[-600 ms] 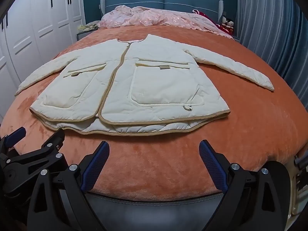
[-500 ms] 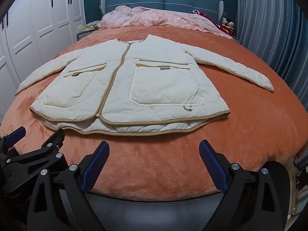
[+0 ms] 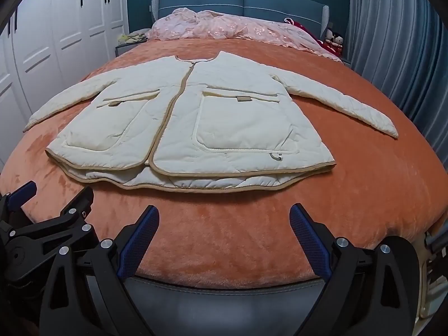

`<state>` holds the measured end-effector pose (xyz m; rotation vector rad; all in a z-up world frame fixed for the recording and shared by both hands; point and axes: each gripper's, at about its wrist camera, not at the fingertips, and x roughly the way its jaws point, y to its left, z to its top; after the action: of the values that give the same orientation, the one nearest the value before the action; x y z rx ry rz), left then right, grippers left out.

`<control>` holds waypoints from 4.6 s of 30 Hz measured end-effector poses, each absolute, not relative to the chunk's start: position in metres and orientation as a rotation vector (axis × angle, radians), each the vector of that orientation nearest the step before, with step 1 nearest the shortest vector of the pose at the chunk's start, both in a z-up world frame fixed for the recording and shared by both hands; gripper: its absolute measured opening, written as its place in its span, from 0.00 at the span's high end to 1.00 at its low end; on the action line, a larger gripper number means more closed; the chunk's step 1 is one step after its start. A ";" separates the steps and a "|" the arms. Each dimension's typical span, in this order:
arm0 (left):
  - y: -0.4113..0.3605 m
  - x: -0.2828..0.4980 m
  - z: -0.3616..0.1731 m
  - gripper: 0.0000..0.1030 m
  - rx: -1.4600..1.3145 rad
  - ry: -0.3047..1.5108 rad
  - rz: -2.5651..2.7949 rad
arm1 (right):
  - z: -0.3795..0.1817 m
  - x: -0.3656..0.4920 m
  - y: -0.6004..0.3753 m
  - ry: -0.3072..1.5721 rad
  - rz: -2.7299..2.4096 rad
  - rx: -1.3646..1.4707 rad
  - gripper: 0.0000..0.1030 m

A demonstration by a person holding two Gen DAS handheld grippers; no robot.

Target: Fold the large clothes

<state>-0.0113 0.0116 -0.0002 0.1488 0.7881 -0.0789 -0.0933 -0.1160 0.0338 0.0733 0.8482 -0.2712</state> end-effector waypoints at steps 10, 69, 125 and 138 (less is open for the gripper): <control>0.013 -0.012 -0.003 0.05 0.151 0.789 -0.067 | 0.031 -0.098 -0.119 0.853 -0.266 0.079 0.10; 0.016 -0.018 -0.009 0.05 0.171 0.787 -0.058 | 0.033 -0.101 -0.118 0.844 -0.263 0.070 0.10; 0.039 0.165 0.015 0.05 0.021 0.875 0.220 | 0.032 0.024 -0.518 0.789 -0.805 0.473 0.11; 0.026 0.214 -0.003 0.05 0.026 0.936 0.200 | -0.039 0.045 -0.651 0.769 -0.942 0.813 0.18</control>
<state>0.2138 0.0256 -0.0027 0.0256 0.9363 0.2001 0.0452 -0.6506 -0.0387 0.8125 0.7694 -0.9424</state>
